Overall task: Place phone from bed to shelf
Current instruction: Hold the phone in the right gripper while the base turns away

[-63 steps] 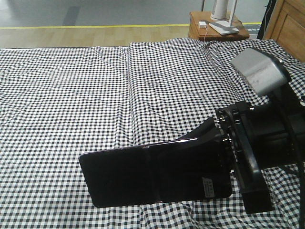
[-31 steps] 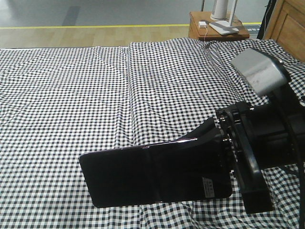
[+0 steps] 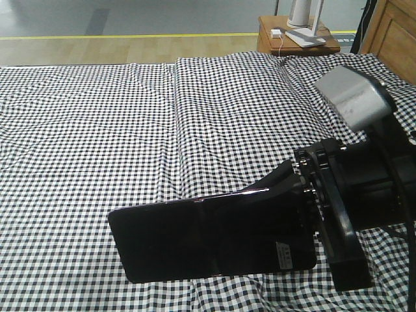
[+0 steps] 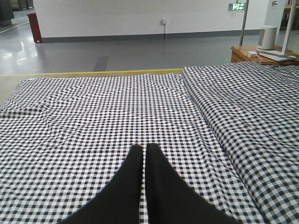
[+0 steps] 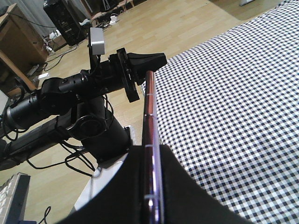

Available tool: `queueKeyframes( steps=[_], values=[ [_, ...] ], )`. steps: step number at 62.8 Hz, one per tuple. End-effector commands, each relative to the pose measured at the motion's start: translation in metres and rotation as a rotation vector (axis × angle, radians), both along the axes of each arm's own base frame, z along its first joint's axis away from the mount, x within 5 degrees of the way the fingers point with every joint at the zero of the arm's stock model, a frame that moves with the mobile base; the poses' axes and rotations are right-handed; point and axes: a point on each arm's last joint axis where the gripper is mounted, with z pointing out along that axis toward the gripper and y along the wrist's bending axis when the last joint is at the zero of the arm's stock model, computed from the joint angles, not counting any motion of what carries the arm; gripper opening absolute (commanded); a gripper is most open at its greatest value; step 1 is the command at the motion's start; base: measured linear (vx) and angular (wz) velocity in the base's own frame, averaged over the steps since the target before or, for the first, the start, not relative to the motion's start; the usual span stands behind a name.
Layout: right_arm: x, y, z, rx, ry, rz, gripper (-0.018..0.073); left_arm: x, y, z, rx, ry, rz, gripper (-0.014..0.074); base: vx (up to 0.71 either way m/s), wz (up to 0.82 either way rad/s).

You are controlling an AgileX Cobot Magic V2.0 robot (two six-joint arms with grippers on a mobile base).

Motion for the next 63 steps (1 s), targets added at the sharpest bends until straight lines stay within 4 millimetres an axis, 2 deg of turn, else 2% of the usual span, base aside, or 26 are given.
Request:
queueKeyframes(
  steps=[1, 42, 63],
  values=[
    [-0.0119, 0.001, 0.0191, 0.099, 0.002, 0.065, -0.0002, 0.0002, 0.0002, 0.0044, -0.005, -0.071, 0.003, 0.0001, 0.0, 0.0],
    [-0.0119, 0.001, 0.0191, 0.099, 0.002, 0.065, -0.0002, 0.0002, 0.0002, 0.0044, -0.005, -0.071, 0.003, 0.0001, -0.01, 0.02],
    [-0.0119, 0.001, 0.0191, 0.099, 0.002, 0.065, -0.0002, 0.0002, 0.0002, 0.0044, -0.005, -0.071, 0.003, 0.0001, -0.06, 0.35]
  ],
)
